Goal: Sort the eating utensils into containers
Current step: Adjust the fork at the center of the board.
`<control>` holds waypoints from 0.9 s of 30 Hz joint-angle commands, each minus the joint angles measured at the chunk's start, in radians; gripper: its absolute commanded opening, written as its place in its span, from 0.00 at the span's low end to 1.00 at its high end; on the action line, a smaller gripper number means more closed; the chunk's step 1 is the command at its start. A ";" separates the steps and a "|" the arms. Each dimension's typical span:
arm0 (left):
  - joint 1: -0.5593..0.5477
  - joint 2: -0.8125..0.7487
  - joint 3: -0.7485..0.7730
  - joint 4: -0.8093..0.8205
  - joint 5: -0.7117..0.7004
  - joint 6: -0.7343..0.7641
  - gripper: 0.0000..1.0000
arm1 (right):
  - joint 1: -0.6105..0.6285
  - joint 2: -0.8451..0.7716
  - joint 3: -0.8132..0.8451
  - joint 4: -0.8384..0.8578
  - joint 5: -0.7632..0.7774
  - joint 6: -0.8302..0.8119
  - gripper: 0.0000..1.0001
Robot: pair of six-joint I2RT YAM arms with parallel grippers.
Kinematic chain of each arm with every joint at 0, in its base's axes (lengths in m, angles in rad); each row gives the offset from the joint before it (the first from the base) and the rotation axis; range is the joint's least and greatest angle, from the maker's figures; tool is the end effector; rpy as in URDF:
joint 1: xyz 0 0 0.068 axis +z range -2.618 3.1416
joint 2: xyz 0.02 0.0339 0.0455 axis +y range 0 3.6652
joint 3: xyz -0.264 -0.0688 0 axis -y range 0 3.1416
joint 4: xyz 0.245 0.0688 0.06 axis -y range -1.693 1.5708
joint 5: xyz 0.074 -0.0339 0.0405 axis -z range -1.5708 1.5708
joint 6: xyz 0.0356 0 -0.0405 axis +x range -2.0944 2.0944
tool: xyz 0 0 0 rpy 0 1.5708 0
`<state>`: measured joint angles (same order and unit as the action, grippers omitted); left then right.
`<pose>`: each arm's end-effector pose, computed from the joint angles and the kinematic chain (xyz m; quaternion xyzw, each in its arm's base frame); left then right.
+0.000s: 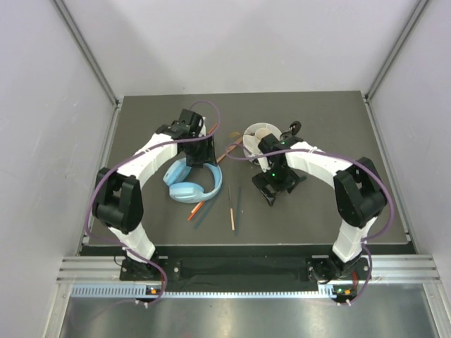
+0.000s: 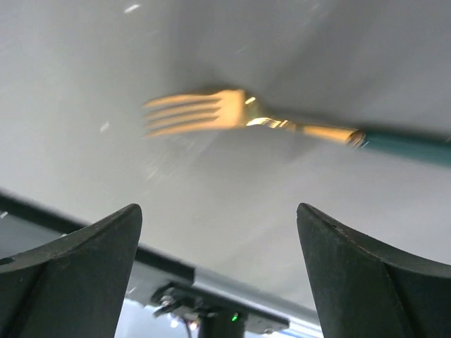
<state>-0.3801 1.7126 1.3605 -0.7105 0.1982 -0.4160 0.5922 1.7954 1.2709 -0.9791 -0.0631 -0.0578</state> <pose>0.3326 -0.1404 0.2515 0.0076 0.9634 -0.1852 0.1935 0.2711 0.1851 0.1908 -0.3200 0.9463 0.0393 0.0241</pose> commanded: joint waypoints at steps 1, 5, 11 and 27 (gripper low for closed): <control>0.003 0.015 0.049 0.022 0.012 0.009 0.61 | 0.043 -0.109 0.051 -0.073 -0.012 0.052 0.91; 0.007 0.010 0.049 0.022 0.004 0.013 0.61 | 0.066 -0.133 0.061 -0.082 0.000 0.052 0.88; 0.014 0.013 0.043 0.023 0.026 0.019 0.61 | 0.124 -0.182 0.094 -0.021 -0.003 0.098 0.89; 0.007 0.085 0.082 -0.010 0.096 0.028 0.61 | 0.081 -0.249 -0.033 0.075 -0.072 0.162 0.88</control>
<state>-0.3729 1.8206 1.4380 -0.7193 0.2913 -0.4007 0.6655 1.5204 1.2930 -0.9016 -0.0414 0.0891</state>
